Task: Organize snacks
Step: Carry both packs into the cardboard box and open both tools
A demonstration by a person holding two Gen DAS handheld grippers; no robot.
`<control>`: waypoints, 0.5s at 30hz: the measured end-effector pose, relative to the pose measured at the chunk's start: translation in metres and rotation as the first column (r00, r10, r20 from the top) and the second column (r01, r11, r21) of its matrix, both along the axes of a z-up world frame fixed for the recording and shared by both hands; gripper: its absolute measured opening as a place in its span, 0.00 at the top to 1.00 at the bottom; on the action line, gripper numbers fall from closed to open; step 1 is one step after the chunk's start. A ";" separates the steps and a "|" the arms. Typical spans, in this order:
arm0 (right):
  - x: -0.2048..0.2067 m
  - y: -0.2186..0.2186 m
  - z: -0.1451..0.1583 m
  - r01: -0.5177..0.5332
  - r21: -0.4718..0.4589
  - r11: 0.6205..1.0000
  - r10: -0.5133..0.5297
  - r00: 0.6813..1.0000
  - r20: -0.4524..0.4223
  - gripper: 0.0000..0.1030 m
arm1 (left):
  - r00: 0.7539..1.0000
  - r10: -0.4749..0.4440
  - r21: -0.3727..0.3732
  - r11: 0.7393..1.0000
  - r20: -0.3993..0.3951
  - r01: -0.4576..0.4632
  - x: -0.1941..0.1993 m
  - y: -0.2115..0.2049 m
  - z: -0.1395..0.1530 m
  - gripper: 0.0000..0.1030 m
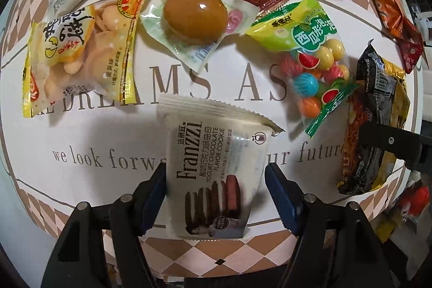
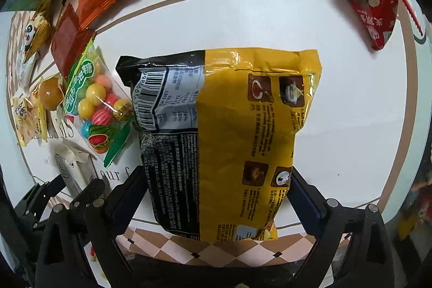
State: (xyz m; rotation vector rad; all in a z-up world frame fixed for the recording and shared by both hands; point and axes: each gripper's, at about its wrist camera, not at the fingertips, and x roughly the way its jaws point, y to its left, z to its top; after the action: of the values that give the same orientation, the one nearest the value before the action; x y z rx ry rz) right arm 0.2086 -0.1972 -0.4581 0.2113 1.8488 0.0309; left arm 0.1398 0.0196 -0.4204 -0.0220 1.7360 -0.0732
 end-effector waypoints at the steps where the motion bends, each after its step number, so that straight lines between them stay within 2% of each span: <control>1: -0.001 -0.005 0.000 0.008 0.001 1.000 -0.008 1.000 -0.006 0.03 | 1.000 0.008 0.009 1.000 0.002 -0.008 -0.004 0.003 0.000 0.44; 2: -0.003 0.010 -0.005 0.017 -0.003 1.000 -0.017 1.000 -0.014 0.03 | 1.000 0.023 0.002 1.000 0.006 -0.023 -0.012 0.002 0.004 0.44; 4: 0.000 0.009 -0.012 0.029 -0.013 1.000 -0.029 0.999 -0.025 0.05 | 0.999 0.043 0.010 0.999 0.022 -0.044 -0.016 0.007 0.005 0.44; 6: -0.005 0.001 -0.013 0.039 -0.013 0.999 -0.039 0.999 -0.009 0.13 | 0.998 0.050 0.027 0.998 0.036 -0.051 -0.020 0.008 0.007 0.44; 7: -0.010 0.012 -0.020 0.043 -0.021 0.999 -0.043 0.999 0.002 0.13 | 0.998 0.056 0.031 0.998 0.040 -0.058 -0.021 0.009 0.008 0.45; 12: -0.029 0.004 -0.014 0.073 -0.036 0.997 -0.072 0.997 0.041 0.14 | 0.996 0.061 0.025 0.998 0.069 -0.063 -0.030 0.002 0.028 0.45; 15: -0.044 -0.008 0.010 0.089 -0.026 0.996 -0.087 0.994 0.069 0.14 | 0.994 0.055 0.002 0.998 0.095 -0.055 -0.030 0.003 0.047 0.45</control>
State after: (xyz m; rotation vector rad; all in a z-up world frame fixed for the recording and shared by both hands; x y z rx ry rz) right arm 0.1647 -0.2049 -0.4477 0.2682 1.7697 -0.0494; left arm 0.1094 0.0227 -0.3735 -0.0619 1.6396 -0.0287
